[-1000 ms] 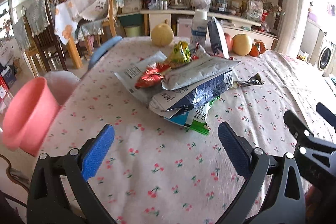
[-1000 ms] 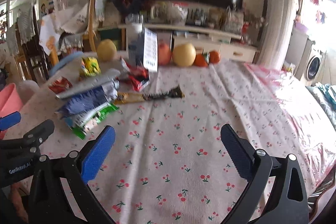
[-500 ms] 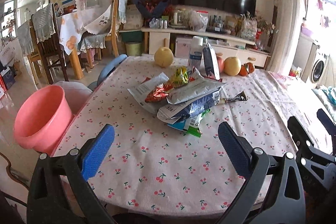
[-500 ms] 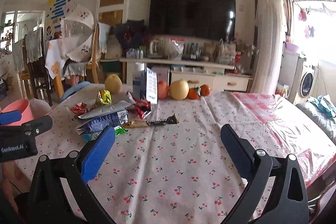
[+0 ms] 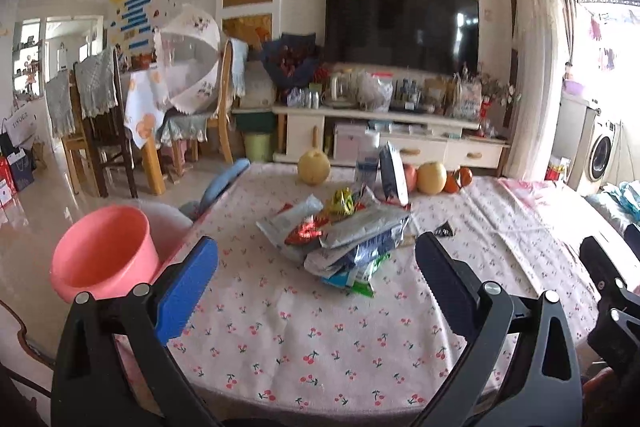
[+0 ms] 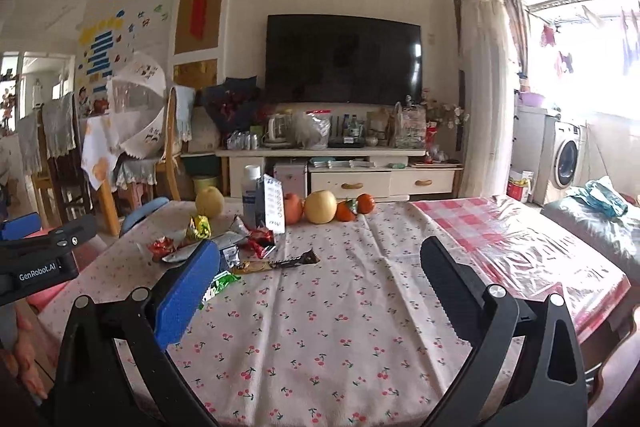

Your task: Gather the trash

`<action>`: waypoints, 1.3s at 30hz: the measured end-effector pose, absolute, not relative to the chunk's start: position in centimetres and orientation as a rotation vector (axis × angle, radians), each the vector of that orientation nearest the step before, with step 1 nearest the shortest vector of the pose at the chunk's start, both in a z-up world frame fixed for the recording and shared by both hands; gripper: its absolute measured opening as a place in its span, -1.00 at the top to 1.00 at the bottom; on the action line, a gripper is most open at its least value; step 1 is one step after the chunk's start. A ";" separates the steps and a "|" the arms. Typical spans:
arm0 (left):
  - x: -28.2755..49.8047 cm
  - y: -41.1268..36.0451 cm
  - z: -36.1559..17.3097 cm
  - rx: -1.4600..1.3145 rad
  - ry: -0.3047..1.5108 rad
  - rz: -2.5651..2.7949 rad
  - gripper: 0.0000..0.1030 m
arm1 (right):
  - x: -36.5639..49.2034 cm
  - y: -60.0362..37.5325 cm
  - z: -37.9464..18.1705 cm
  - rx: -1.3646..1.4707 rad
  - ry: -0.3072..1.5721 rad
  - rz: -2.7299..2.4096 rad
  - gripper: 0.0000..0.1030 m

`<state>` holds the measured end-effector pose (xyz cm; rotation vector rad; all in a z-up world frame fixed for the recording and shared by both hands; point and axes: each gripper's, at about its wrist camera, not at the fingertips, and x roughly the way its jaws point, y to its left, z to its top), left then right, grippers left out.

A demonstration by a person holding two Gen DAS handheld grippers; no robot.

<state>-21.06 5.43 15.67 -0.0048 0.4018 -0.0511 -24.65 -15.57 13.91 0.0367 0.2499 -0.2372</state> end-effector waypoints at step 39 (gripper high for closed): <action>-28.0 2.6 20.4 0.040 0.194 -0.235 -0.92 | -31.7 -15.5 19.9 0.006 0.111 -0.328 -0.93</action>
